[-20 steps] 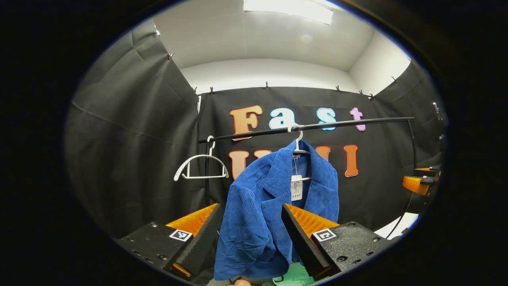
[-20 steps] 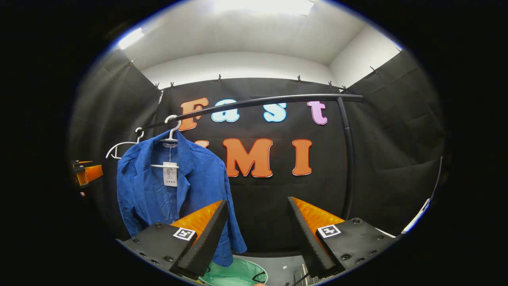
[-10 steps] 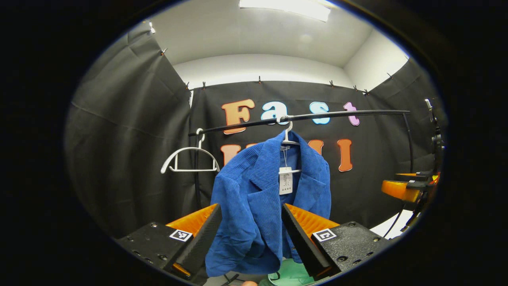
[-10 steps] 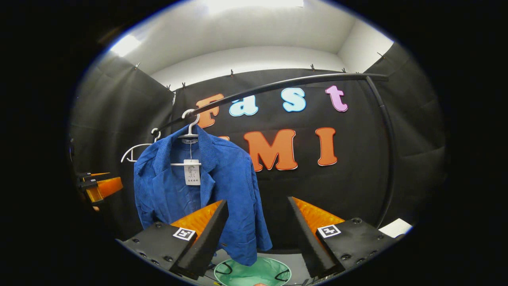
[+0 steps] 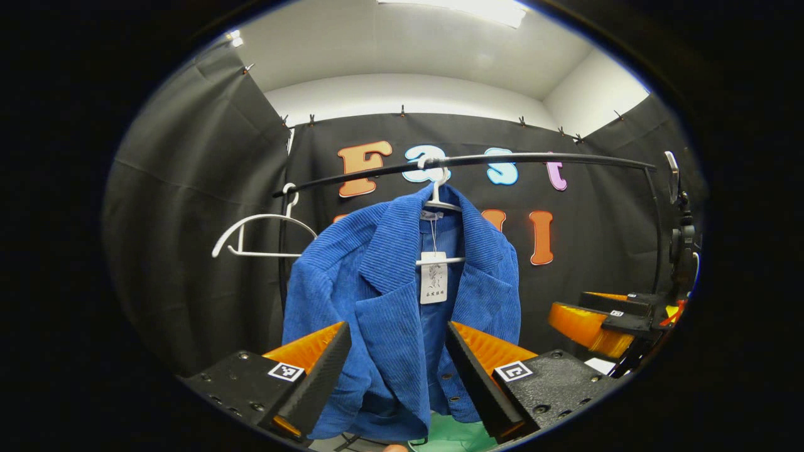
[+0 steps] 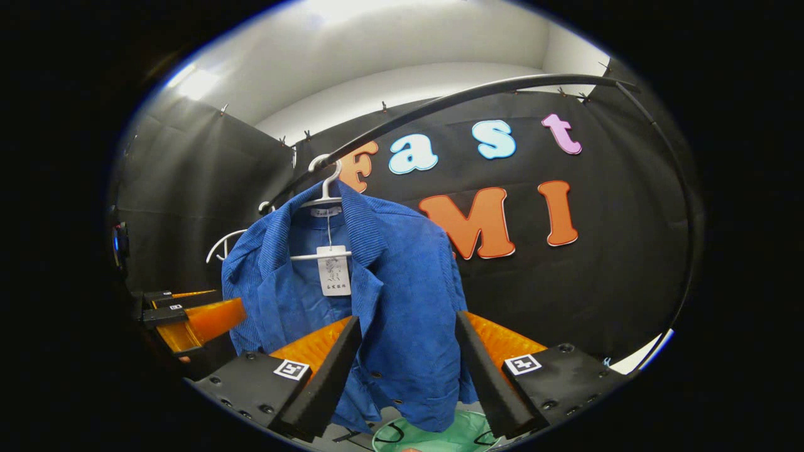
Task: Grasp the clothes on the hanger with both hands and then place them into the laundry hamper below.
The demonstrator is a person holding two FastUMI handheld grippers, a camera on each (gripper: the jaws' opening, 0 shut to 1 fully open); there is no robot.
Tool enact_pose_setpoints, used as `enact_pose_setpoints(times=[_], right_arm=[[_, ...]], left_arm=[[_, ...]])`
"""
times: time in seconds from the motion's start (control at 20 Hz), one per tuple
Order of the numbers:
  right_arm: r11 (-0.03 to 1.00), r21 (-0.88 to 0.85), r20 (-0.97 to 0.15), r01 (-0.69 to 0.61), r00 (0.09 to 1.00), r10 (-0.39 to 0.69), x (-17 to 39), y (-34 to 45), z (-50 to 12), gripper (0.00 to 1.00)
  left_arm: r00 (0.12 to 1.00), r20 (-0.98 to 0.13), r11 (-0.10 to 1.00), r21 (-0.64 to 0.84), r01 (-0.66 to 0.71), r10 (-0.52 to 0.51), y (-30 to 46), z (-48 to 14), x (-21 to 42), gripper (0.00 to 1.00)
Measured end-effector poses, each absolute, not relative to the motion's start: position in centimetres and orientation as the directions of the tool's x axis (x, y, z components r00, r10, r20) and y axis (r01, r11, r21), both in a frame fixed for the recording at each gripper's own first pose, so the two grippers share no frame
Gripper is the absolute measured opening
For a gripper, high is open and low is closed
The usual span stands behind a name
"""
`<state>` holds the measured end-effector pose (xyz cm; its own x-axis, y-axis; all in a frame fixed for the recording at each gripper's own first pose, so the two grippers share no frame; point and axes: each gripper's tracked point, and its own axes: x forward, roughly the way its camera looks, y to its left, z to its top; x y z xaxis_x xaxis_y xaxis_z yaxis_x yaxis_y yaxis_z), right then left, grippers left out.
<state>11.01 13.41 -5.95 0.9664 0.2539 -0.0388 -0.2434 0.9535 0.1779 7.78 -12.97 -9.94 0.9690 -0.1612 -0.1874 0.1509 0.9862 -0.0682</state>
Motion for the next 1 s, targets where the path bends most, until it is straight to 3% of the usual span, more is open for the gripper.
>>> enact_pose_setpoints(times=[0.35,0.65,0.75,0.8,0.85,0.9,0.95,1.0], right_arm=[[0.949,0.138,-0.075,-0.284,0.952,0.296,16.3,17.5,-8.8,0.97],[0.957,0.154,-0.077,-0.247,0.962,0.261,21.1,17.7,-9.8,0.97],[0.957,0.14,-0.066,-0.254,0.962,0.265,22.3,18.4,-9.8,0.97],[0.955,0.136,-0.064,-0.263,0.96,0.273,22.7,18.7,-9.9,0.91],[0.952,0.136,-0.067,-0.273,0.956,0.284,23.1,19.1,-9.9,1.0],[0.95,0.136,-0.074,-0.282,0.953,0.293,23.4,19.4,-10.3,0.92],[0.948,0.139,-0.08,-0.286,0.951,0.298,23.8,19.6,-10.5,0.98],[0.947,0.147,-0.086,-0.286,0.95,0.3,24.3,19.8,-10.7,0.86]], left_arm=[[0.969,-0.224,0.995,-0.023,0.098,-0.101,-14.0,-13.1,13.0,0.95],[0.966,-0.248,0.997,0.007,0.077,-0.073,-13.7,-15.2,15.7,0.92],[0.967,-0.245,0.997,0.028,0.075,-0.066,-13.3,-15.4,16.3,0.84],[0.967,-0.246,0.996,0.034,0.077,-0.066,-13.2,-15.5,16.5,0.75],[0.966,-0.249,0.996,0.032,0.084,-0.073,-13.1,-15.7,16.6,0.66],[0.964,-0.25,0.995,0.023,0.095,-0.086,-13.1,-15.8,16.7,0.56],[0.963,-0.248,0.994,0.012,0.107,-0.1,-13.1,-15.8,16.6,0.46],[0.963,-0.244,0.993,0.001,0.115,-0.111,-13.0,-15.6,16.7,0.37]])
